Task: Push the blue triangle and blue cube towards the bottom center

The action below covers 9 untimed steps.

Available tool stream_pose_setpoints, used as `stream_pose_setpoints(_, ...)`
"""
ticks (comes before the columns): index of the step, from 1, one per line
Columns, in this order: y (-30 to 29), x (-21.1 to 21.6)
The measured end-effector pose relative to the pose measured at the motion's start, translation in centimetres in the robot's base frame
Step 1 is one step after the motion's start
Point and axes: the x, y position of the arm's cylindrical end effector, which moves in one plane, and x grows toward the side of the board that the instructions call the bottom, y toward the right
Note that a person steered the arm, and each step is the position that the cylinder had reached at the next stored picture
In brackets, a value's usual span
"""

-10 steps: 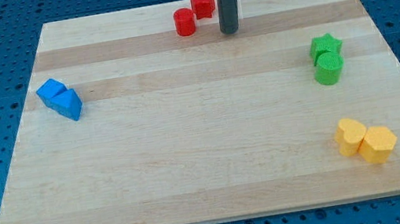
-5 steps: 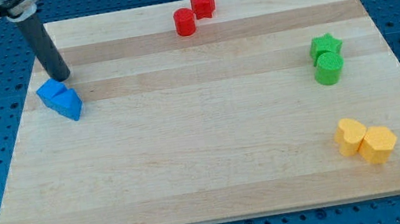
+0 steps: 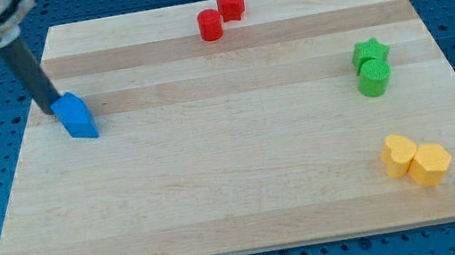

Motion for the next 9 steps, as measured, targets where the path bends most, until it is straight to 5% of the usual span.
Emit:
stream_pose_setpoints(7,8.9,3.2)
stream_pose_setpoints(9,8.8,7.8)
